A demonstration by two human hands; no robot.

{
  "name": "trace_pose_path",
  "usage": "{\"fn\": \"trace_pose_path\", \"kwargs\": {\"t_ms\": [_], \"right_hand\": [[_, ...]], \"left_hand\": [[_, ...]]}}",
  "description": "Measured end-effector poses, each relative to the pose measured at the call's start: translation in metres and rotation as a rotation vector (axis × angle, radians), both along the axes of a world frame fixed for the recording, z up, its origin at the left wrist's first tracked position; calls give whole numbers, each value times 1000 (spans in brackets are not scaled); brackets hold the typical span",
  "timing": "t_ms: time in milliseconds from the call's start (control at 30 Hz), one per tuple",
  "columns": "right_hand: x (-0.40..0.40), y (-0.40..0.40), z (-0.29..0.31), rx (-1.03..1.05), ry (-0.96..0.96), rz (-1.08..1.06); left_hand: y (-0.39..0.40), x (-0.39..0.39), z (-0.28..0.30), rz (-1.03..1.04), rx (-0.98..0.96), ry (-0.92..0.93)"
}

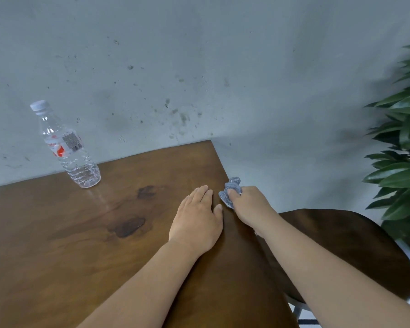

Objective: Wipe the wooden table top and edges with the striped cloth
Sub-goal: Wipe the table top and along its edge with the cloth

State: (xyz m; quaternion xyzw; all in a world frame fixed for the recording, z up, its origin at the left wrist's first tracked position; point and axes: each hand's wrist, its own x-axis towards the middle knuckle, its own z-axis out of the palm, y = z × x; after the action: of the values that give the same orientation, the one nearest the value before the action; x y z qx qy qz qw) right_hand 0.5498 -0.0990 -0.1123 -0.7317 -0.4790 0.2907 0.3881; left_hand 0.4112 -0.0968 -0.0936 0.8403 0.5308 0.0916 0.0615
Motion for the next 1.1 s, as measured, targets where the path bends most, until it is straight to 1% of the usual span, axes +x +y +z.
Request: {"fn": "trace_pose_path", "kwargs": {"t_ms": [133, 233, 400, 600, 767, 933, 1100], "right_hand": [[-2, -24, -2, 6, -36, 9], [-3, -27, 2, -21, -29, 5], [-4, -9, 10, -44, 17, -31], [-6, 7, 16, -106, 57, -73], [-8, -16, 15, -101, 52, -70], [-8, -43, 8, -97, -13, -42], [-9, -39, 9, -112, 0, -64]], "left_hand": [[-8, -2, -1, -14, -1, -4], [-7, -2, -1, -17, 9, -5], [-5, -1, -3, -18, 42, -46], [-7, -2, 0, -20, 27, -54], [-12, -6, 0, -42, -3, -38], [-23, -8, -3, -87, 24, 2], [-22, -8, -2, -88, 21, -24]]}}
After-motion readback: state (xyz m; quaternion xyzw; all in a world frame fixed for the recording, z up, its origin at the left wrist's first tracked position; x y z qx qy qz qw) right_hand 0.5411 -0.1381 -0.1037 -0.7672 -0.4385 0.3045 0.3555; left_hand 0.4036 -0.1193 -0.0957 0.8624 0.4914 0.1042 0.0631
